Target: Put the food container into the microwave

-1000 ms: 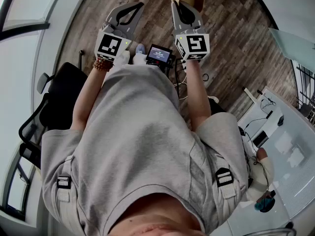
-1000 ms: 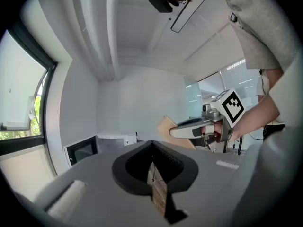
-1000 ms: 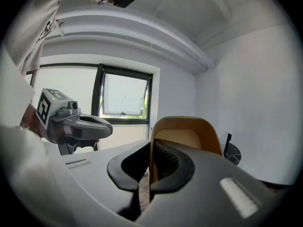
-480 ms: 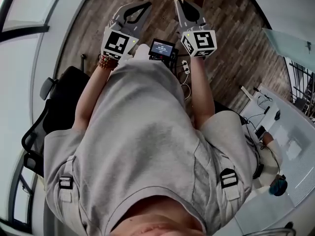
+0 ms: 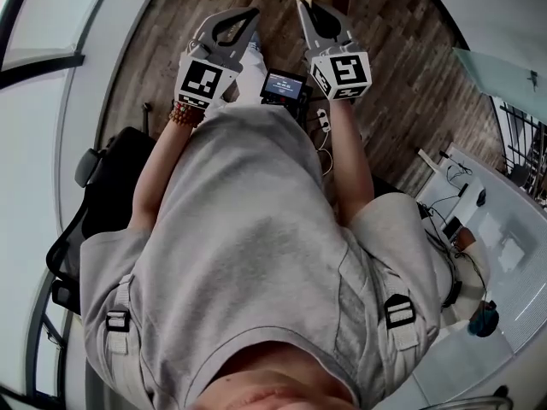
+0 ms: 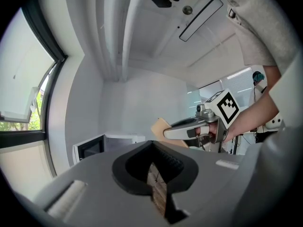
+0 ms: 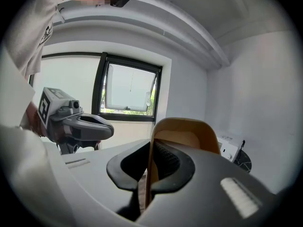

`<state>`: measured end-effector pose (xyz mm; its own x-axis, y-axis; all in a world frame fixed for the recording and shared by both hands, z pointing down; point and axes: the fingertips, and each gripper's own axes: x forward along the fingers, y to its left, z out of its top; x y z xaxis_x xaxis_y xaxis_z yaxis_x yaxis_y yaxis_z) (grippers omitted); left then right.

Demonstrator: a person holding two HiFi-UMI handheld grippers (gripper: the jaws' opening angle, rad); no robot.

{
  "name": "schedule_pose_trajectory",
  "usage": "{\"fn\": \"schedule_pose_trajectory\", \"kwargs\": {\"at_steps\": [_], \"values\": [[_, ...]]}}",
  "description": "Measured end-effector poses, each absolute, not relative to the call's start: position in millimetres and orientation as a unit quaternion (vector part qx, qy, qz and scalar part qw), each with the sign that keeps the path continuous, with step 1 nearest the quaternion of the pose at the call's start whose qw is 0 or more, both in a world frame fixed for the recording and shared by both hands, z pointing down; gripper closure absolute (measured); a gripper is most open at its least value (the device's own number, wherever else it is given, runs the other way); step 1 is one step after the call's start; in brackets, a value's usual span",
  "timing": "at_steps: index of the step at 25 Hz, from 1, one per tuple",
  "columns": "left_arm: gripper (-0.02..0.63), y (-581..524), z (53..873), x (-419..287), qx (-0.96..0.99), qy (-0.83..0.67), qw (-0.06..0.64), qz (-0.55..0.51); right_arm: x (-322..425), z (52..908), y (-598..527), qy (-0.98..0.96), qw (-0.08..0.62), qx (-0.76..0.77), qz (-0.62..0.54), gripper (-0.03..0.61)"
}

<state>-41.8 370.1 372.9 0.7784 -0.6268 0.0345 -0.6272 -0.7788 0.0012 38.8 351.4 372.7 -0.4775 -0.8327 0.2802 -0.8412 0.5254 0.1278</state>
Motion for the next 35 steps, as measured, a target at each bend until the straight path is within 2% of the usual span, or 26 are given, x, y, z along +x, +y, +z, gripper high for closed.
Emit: {"fn": "schedule_pose_trajectory", "kwargs": {"at_steps": [13, 24, 35], "values": [[0.612, 257, 379, 0, 0.939, -0.339, -0.004, 0.053, 77, 389, 230, -0.873, 0.148, 0.465, 0.015, 0.552], [0.612, 149, 383, 67, 0.932, -0.352, -0.016, 0.083, 125, 401, 122, -0.893, 0.156, 0.421, -0.005, 0.552], [0.612, 71, 399, 55, 0.925, -0.372, 0.010, 0.081, 113, 419, 39, -0.900, 0.182, 0.396, -0.011, 0.552]]}}
